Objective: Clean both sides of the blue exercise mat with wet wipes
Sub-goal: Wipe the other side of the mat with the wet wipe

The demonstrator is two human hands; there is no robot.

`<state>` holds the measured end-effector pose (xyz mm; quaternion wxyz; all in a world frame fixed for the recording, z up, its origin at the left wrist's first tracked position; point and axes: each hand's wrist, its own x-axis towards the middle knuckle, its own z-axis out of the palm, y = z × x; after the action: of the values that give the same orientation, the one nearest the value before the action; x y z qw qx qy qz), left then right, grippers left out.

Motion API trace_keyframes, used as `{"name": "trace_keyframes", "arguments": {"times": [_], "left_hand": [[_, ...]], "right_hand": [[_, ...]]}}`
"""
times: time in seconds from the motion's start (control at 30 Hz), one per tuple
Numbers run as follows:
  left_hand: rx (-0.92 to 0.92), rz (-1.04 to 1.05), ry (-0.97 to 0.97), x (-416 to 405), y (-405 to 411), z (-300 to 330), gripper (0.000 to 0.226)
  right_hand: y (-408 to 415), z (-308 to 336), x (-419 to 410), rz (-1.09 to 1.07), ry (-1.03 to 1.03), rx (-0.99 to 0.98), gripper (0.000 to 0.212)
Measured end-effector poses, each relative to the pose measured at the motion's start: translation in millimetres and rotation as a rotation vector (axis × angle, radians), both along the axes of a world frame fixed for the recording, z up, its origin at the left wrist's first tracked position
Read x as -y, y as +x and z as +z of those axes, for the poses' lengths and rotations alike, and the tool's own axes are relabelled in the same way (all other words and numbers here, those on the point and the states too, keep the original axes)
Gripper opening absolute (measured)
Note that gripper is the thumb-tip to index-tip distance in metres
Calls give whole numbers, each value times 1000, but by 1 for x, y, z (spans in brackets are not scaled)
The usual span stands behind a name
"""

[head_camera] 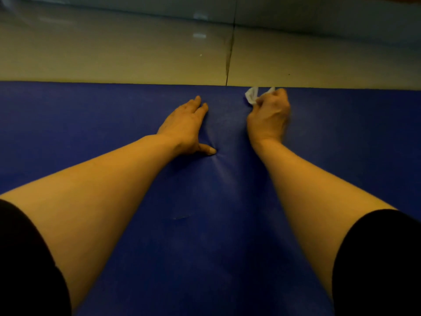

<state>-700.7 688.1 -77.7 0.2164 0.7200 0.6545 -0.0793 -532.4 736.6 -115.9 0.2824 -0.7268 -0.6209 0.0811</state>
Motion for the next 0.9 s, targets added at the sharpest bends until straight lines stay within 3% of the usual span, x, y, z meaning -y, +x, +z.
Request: {"name": "trace_keyframes", "arguments": {"times": [0.07,0.2,0.27,0.33,0.47,0.7,0.9], "left_hand": [[42,40,8,-1,4,-3,114],[97,119,111,-1,13,-13,105],[143,131,125,-1,11,-14,110],[142,133,110,0,11,-13,119],[49,107,57,1,24,-14,129],[-23,107,3,-5,44,-11,137],[-29,122,15,-4,45,-14,138]], "right_hand": [[-14,0,5,-32,28,-20,22],[-61,-1,12,346,91,-48,26],[-58,6,0,418,9,-2,22],[-38,11,-19,365,-57,26,22],[-8,11,-40,28,-72,25,26],[-13,9,-34,314,-73,129,29],[54,13,-41,-61,-62,92,28]]}}
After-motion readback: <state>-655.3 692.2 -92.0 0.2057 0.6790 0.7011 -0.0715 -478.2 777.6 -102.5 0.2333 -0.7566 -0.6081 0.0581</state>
